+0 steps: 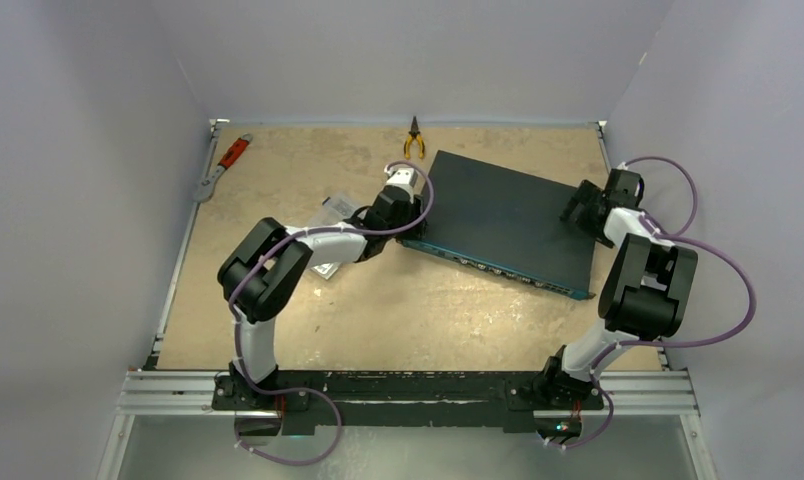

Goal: Pull the plug from the switch port
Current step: Move the switch port to the center of the board.

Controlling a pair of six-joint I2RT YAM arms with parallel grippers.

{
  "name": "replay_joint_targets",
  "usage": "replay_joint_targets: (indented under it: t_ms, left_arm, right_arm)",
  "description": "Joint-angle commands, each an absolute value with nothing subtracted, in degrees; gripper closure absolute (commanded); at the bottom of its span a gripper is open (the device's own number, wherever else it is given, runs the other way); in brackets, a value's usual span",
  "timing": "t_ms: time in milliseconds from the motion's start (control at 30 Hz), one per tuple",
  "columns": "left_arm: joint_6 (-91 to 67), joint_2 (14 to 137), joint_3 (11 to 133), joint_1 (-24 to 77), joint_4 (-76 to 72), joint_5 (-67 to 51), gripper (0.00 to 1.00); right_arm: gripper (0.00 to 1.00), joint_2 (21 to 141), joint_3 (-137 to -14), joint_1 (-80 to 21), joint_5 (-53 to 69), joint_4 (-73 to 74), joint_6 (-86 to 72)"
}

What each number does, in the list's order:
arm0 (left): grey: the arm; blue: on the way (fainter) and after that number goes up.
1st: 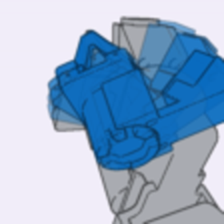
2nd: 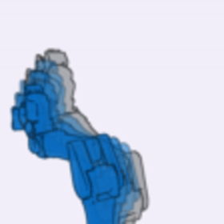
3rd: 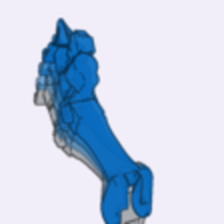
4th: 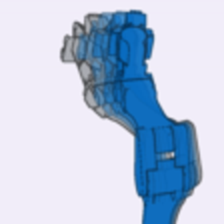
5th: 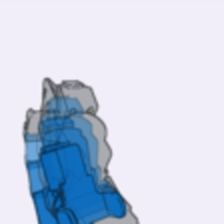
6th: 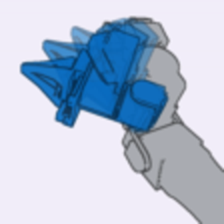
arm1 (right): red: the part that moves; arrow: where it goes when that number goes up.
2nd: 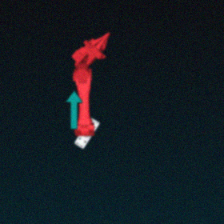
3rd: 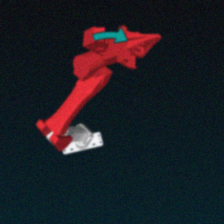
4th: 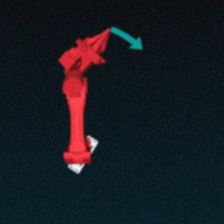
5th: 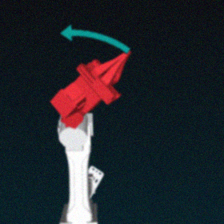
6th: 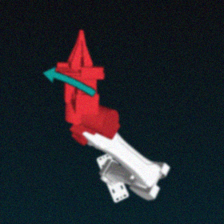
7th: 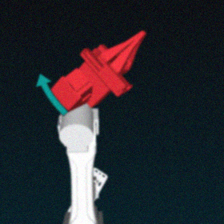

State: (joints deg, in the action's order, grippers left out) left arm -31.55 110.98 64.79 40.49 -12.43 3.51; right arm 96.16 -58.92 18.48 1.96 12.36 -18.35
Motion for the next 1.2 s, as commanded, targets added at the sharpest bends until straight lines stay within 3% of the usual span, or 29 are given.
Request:
replay_joint_targets:
  t_ms: [0, 333, 800, 1167]
  left_arm:
    - [-42.0, 112.8, 61.7, 54.5, -18.2, -25.6, 0.54]
    - [-41.5, 109.5, 59.1, 54.4, -19.2, -23.1, 0.5]
    - [-41.8, 103.5, 56.4, 46.9, -15.8, -19.7, 0.14]
    - [-37.2, 97.7, 56.1, 41.8, -2.8, -14.0, 0.11]
  right_arm:
    - [0.01, 93.5, -62.3, 13.6, 17.3, 12.5, -23.0]
    - [0.01, 96.3, -63.3, 12.2, 25.8, 10.8, -20.8]
    - [0.02, 99.3, -64.7, 6.0, 27.9, 11.5, -19.8]
    - [0.02, 98.8, -59.9, 2.0, 33.0, 9.1, -22.1]
